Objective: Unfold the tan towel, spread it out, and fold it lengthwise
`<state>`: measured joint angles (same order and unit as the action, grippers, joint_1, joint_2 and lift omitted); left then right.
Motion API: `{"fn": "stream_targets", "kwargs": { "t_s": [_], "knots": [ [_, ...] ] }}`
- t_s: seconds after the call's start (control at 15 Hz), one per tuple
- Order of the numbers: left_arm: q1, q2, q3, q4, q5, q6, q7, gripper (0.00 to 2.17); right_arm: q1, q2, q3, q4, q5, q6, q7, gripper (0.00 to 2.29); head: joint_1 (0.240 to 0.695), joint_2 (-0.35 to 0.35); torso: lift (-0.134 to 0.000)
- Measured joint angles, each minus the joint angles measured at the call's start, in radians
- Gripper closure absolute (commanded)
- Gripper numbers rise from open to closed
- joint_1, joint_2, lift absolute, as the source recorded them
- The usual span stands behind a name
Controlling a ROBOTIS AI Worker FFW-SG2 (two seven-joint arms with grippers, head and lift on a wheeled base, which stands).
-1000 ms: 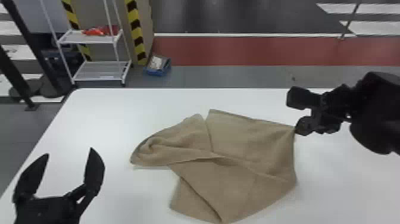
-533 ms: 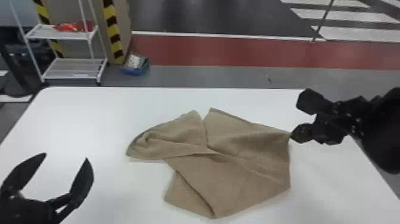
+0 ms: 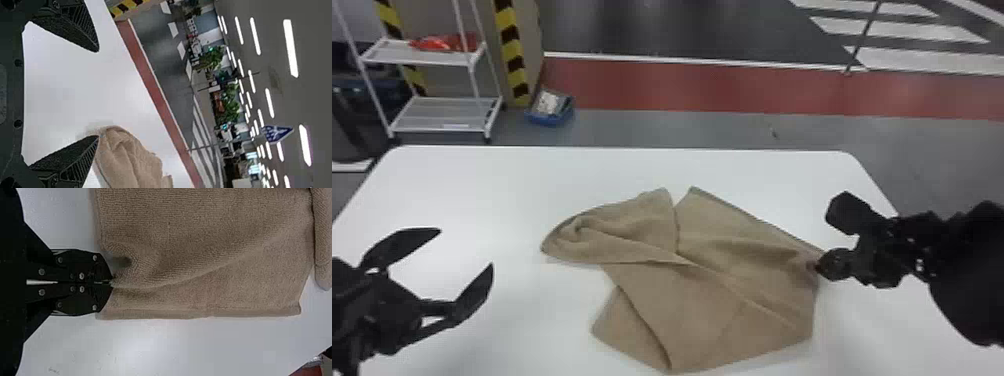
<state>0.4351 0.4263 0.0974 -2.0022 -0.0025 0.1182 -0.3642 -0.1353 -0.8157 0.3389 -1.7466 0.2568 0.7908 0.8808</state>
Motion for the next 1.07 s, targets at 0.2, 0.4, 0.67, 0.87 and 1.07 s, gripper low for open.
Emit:
{"fn": "stream_targets", "kwargs": {
  "t_s": [0.2, 0.4, 0.67, 0.87, 1.07],
  "knots": [
    [-0.084, 0.085, -0.093, 0.004, -0.120, 0.072, -0.059, 0.15, 0.043, 0.013, -0.035, -0.010, 0.007, 0.021, -0.001, 1.33, 0.695, -0.152, -0.123],
    [-0.188, 0.121, -0.185, 0.014, -0.159, 0.104, -0.138, 0.20, 0.078, 0.028, -0.056, -0.025, 0.027, 0.054, -0.001, 1.33, 0.695, -0.190, -0.123],
    [-0.367, 0.124, -0.321, 0.036, -0.214, 0.206, -0.272, 0.20, 0.141, 0.051, -0.110, -0.067, 0.045, 0.082, -0.006, 1.33, 0.695, -0.248, -0.123],
    [-0.486, 0.123, -0.397, 0.076, -0.235, 0.271, -0.381, 0.21, 0.192, 0.073, -0.191, -0.121, -0.007, 0.105, -0.006, 1.33, 0.695, -0.268, -0.123],
    [-0.548, 0.114, -0.451, 0.111, -0.254, 0.292, -0.424, 0.21, 0.237, 0.082, -0.265, -0.190, -0.041, 0.143, -0.006, 1.33, 0.695, -0.281, -0.123]
  ]
}}
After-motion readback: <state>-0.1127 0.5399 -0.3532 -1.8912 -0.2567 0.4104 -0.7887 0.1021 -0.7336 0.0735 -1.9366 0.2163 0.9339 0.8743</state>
